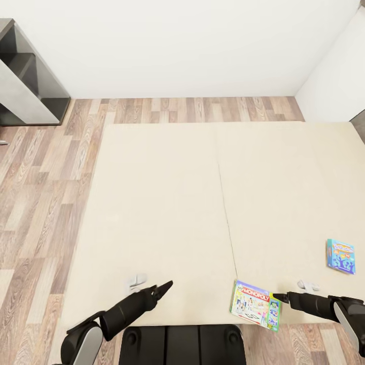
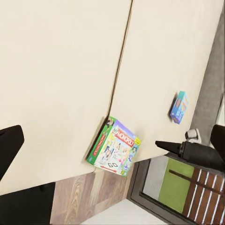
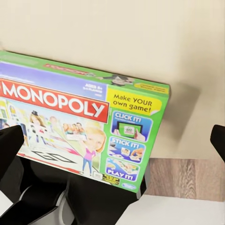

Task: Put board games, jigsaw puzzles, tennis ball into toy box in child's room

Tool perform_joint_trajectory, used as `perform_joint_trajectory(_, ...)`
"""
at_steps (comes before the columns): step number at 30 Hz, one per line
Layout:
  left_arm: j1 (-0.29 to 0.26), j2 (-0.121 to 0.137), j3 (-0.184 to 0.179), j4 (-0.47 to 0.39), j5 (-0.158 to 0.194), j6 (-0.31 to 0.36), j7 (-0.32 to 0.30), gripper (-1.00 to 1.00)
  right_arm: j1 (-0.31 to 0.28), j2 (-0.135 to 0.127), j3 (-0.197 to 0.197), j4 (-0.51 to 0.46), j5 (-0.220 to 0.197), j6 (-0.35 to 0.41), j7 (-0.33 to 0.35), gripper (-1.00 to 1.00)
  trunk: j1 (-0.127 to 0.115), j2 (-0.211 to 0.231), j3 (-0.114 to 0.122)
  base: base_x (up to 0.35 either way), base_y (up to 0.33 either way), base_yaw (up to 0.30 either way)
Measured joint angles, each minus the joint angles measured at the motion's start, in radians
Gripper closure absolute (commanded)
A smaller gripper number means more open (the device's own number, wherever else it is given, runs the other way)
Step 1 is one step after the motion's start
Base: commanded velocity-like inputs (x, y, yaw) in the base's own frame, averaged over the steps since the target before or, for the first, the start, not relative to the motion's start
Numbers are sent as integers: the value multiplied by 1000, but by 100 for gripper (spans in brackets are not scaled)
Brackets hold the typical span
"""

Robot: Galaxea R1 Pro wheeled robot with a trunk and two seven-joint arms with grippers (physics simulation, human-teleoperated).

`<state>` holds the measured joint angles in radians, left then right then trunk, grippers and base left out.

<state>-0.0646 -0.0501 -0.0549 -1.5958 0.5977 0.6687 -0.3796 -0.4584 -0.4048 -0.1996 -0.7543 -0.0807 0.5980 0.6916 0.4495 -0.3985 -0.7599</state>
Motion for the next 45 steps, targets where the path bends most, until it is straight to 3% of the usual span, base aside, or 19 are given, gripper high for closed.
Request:
perform_joint_trajectory(12, 8, 1, 2, -7, -2, 0, -71, -100, 0, 0, -1, 0, 0, -2, 1, -100, 0, 0, 0, 0, 0, 0)
perform_joint_trajectory(45, 10, 2, 2, -8, -2, 0, -85, -100, 0, -1, -2, 0, -2, -2, 4, -100, 0, 0, -40, 0, 0, 0)
